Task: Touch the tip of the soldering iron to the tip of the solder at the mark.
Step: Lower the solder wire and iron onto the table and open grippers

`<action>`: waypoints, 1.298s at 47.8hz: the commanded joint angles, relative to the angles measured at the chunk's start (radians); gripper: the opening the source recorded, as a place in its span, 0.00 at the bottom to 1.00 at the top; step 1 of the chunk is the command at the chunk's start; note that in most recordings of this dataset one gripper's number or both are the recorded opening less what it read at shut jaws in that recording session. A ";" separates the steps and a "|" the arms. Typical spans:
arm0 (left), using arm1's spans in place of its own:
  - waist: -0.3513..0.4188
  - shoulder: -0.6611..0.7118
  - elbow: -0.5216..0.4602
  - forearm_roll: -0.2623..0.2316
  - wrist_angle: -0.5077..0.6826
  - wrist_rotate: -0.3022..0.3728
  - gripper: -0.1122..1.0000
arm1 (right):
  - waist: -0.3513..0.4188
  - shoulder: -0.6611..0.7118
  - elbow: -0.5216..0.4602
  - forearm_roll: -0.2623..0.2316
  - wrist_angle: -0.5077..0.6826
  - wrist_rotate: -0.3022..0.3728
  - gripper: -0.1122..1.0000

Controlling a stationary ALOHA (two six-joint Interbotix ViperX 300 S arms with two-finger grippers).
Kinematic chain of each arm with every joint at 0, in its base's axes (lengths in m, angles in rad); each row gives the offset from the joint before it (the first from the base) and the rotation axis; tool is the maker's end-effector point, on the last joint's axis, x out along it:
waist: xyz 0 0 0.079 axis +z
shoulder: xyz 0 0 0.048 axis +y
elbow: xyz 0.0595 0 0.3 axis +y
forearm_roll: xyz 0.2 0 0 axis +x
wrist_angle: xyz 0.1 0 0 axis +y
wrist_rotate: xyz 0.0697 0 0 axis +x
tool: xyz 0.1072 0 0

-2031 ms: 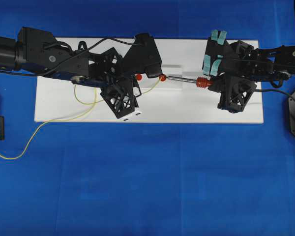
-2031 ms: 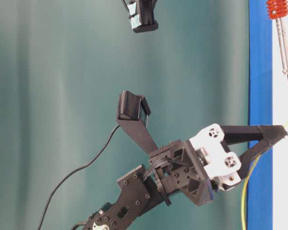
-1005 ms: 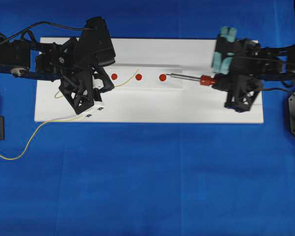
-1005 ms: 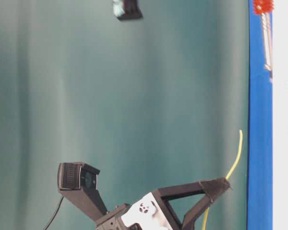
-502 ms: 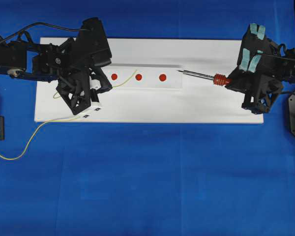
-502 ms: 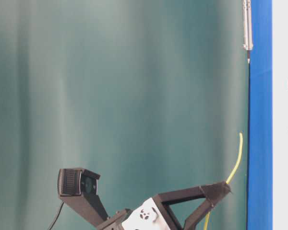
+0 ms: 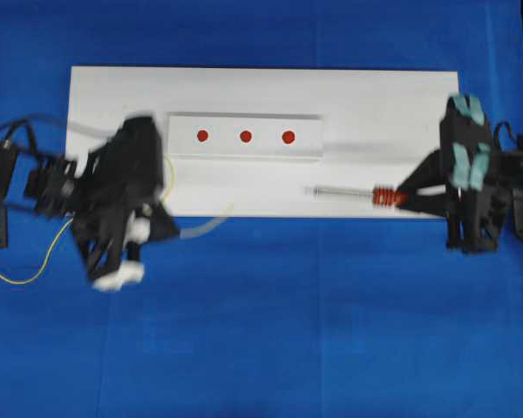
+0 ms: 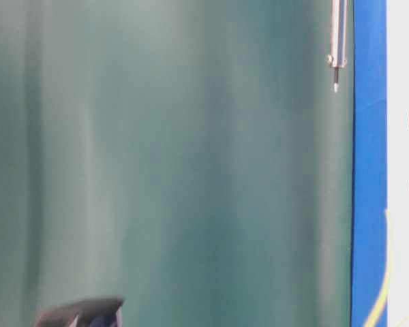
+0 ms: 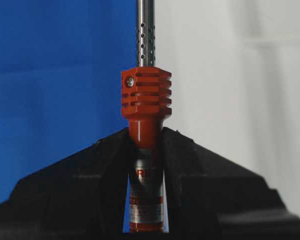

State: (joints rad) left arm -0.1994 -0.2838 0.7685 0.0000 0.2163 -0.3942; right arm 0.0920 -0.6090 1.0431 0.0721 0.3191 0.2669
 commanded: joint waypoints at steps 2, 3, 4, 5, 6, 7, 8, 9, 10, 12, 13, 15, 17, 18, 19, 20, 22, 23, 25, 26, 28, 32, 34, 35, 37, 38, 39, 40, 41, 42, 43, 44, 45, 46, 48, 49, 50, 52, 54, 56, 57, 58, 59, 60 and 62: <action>-0.086 -0.017 0.005 0.002 -0.086 -0.018 0.13 | 0.092 0.011 -0.011 0.003 -0.057 0.012 0.16; -0.100 -0.014 0.009 0.002 -0.104 -0.023 0.13 | 0.106 0.017 -0.011 0.002 -0.066 0.015 0.16; -0.120 -0.008 0.014 0.002 -0.130 -0.028 0.13 | 0.120 0.026 -0.011 0.002 -0.078 0.017 0.16; -0.133 -0.003 0.017 0.002 -0.146 -0.029 0.13 | 0.130 0.034 -0.011 0.002 -0.089 0.020 0.16; -0.147 0.003 0.021 0.002 -0.161 -0.031 0.13 | 0.143 0.043 -0.011 0.002 -0.100 0.023 0.16; -0.158 0.011 0.025 0.002 -0.178 -0.031 0.13 | 0.156 0.060 -0.009 0.003 -0.118 0.028 0.16; -0.169 0.018 0.029 0.002 -0.192 -0.031 0.13 | 0.167 0.072 -0.009 0.003 -0.132 0.031 0.16; -0.179 0.026 0.032 0.002 -0.204 -0.031 0.13 | 0.178 0.086 -0.009 0.003 -0.144 0.034 0.16; -0.189 0.037 0.037 0.002 -0.218 -0.031 0.13 | 0.187 0.100 -0.008 0.003 -0.156 0.037 0.16; -0.210 0.063 0.044 0.002 -0.247 -0.031 0.13 | 0.209 0.133 -0.009 0.003 -0.184 0.044 0.16; -0.219 0.072 0.049 0.002 -0.258 -0.031 0.13 | 0.219 0.150 -0.009 0.003 -0.196 0.049 0.16; -0.233 0.092 0.054 0.002 -0.279 -0.031 0.13 | 0.242 0.186 -0.011 0.003 -0.224 0.057 0.16; -0.252 0.114 0.060 0.002 -0.304 -0.031 0.13 | 0.270 0.233 -0.015 0.003 -0.258 0.064 0.16; -0.258 0.124 0.061 0.002 -0.316 -0.031 0.13 | 0.279 0.252 -0.015 0.005 -0.273 0.067 0.16; -0.264 0.135 0.064 0.002 -0.331 -0.031 0.13 | 0.288 0.275 -0.017 0.003 -0.288 0.071 0.16; -0.273 0.153 0.069 0.002 -0.354 -0.031 0.13 | 0.298 0.295 -0.017 0.005 -0.305 0.072 0.16; -0.284 0.176 0.074 0.002 -0.383 -0.031 0.13 | 0.313 0.331 -0.017 0.005 -0.337 0.074 0.16; -0.287 0.187 0.077 0.002 -0.400 -0.031 0.13 | 0.324 0.360 -0.017 0.005 -0.364 0.074 0.16; -0.295 0.212 0.084 0.002 -0.430 -0.029 0.13 | 0.333 0.397 -0.018 0.005 -0.396 0.077 0.16; -0.296 0.222 0.089 0.002 -0.443 -0.029 0.13 | 0.336 0.414 -0.020 0.005 -0.411 0.077 0.16; -0.299 0.250 0.098 0.002 -0.472 -0.026 0.13 | 0.339 0.446 -0.021 0.005 -0.434 0.077 0.16; -0.295 0.285 0.114 0.002 -0.502 -0.020 0.13 | 0.341 0.506 -0.029 0.011 -0.474 0.077 0.16; -0.291 0.293 0.121 0.002 -0.512 -0.017 0.13 | 0.342 0.531 -0.035 0.014 -0.483 0.077 0.16; -0.288 0.296 0.124 0.002 -0.515 -0.014 0.13 | 0.342 0.540 -0.038 0.015 -0.486 0.077 0.16; -0.288 0.302 0.129 0.002 -0.522 -0.008 0.13 | 0.345 0.569 -0.046 0.018 -0.494 0.077 0.16; -0.287 0.305 0.132 0.002 -0.525 -0.005 0.13 | 0.345 0.580 -0.049 0.017 -0.492 0.077 0.16; -0.285 0.308 0.135 0.002 -0.526 0.000 0.13 | 0.347 0.591 -0.052 0.018 -0.494 0.077 0.16; -0.285 0.310 0.137 0.002 -0.528 0.003 0.13 | 0.347 0.600 -0.054 0.018 -0.495 0.077 0.16; -0.285 0.313 0.138 0.002 -0.529 0.008 0.13 | 0.347 0.611 -0.058 0.018 -0.499 0.077 0.16; -0.285 0.316 0.140 0.002 -0.529 0.014 0.13 | 0.347 0.621 -0.061 0.018 -0.502 0.077 0.16; -0.285 0.319 0.141 0.002 -0.529 0.018 0.13 | 0.347 0.629 -0.064 0.020 -0.505 0.077 0.16; -0.285 0.321 0.141 0.002 -0.529 0.021 0.13 | 0.347 0.638 -0.066 0.020 -0.508 0.077 0.16; -0.285 0.322 0.141 0.002 -0.529 0.025 0.14 | 0.347 0.649 -0.071 0.021 -0.514 0.077 0.16; -0.285 0.325 0.141 0.002 -0.528 0.028 0.15 | 0.347 0.655 -0.074 0.021 -0.517 0.077 0.16; -0.285 0.328 0.141 0.002 -0.526 0.029 0.20 | 0.347 0.663 -0.077 0.021 -0.522 0.077 0.16; -0.285 0.330 0.141 0.002 -0.525 0.029 0.25 | 0.347 0.664 -0.080 0.023 -0.522 0.077 0.16; -0.285 0.331 0.143 0.002 -0.525 0.031 0.29 | 0.347 0.664 -0.081 0.021 -0.522 0.077 0.16; -0.287 0.334 0.144 0.002 -0.520 0.031 0.39 | 0.347 0.663 -0.084 0.023 -0.522 0.077 0.16; -0.287 0.331 0.144 0.002 -0.514 0.031 0.50 | 0.347 0.664 -0.086 0.023 -0.518 0.077 0.16; -0.287 0.330 0.144 0.002 -0.505 0.032 0.63 | 0.347 0.663 -0.087 0.025 -0.518 0.077 0.16; -0.287 0.330 0.143 0.002 -0.500 0.032 0.68 | 0.347 0.663 -0.089 0.026 -0.518 0.078 0.16; -0.287 0.330 0.141 0.002 -0.494 0.032 0.73 | 0.347 0.663 -0.091 0.028 -0.517 0.078 0.17; -0.287 0.327 0.140 0.002 -0.483 0.032 0.77 | 0.347 0.663 -0.092 0.029 -0.515 0.078 0.19; -0.287 0.324 0.138 0.002 -0.477 0.034 0.80 | 0.347 0.661 -0.094 0.031 -0.514 0.078 0.21; -0.287 0.318 0.137 0.002 -0.460 0.034 0.81 | 0.347 0.655 -0.098 0.032 -0.506 0.078 0.30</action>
State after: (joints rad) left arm -0.4863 0.0583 0.9189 -0.0015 -0.2592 -0.3620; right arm 0.4403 0.0568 0.9618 0.0982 -0.1933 0.3467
